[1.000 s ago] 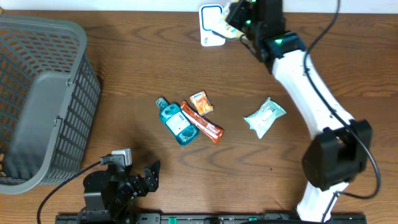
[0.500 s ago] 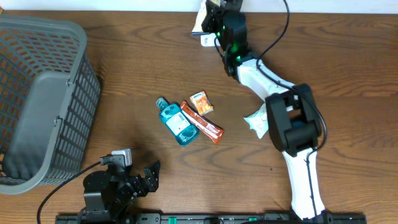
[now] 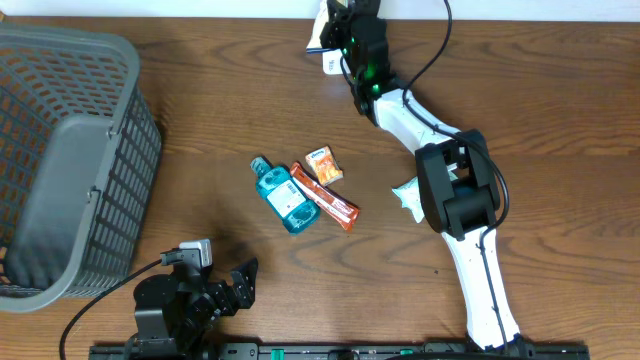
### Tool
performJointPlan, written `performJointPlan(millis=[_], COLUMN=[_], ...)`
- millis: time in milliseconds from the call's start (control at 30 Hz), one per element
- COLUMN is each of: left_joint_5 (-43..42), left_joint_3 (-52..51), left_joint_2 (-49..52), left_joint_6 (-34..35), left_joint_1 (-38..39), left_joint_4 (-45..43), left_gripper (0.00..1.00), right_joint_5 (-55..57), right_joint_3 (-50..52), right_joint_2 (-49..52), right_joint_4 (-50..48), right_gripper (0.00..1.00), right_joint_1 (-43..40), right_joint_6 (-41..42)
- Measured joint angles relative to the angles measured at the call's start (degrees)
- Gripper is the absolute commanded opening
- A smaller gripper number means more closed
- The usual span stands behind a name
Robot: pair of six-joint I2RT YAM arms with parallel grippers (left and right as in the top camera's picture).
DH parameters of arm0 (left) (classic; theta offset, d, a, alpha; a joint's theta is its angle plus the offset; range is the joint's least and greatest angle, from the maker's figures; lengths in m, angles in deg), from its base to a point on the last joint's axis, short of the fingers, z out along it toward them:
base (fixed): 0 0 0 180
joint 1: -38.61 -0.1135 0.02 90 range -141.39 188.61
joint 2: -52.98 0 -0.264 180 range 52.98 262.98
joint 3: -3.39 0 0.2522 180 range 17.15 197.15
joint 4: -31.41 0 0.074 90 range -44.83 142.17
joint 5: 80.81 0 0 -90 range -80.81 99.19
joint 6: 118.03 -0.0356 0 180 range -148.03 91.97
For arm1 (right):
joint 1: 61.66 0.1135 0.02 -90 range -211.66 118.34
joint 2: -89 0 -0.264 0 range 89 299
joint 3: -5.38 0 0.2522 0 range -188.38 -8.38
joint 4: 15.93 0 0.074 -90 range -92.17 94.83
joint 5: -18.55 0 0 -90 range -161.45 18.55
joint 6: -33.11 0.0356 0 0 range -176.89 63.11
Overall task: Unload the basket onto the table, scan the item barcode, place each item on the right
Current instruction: 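Carry the yellow bag to the table's right edge and release it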
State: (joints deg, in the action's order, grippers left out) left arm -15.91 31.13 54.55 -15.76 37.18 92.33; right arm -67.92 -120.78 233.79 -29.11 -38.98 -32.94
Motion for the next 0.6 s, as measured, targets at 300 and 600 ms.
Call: performJointPlan(millis=[300,600], left_joint_5=[0.00,0.00], left_joint_3=[0.04,0.04], left_joint_2=[0.00,0.00], left_joint_6=[0.00,0.02], left_joint_1=[0.00,0.00], left_joint_4=[0.07,0.04], left_gripper=[0.98,0.98], right_joint_5=[21.90,49.05], right_joint_3=[-0.24,-2.73], right_joint_2=[-12.17,-24.85], right_joint_4=[33.03,59.12], right_gripper=[0.01,0.01], right_joint_1=[-1.81,-19.82], right_joint_6=[-15.10,-16.46])
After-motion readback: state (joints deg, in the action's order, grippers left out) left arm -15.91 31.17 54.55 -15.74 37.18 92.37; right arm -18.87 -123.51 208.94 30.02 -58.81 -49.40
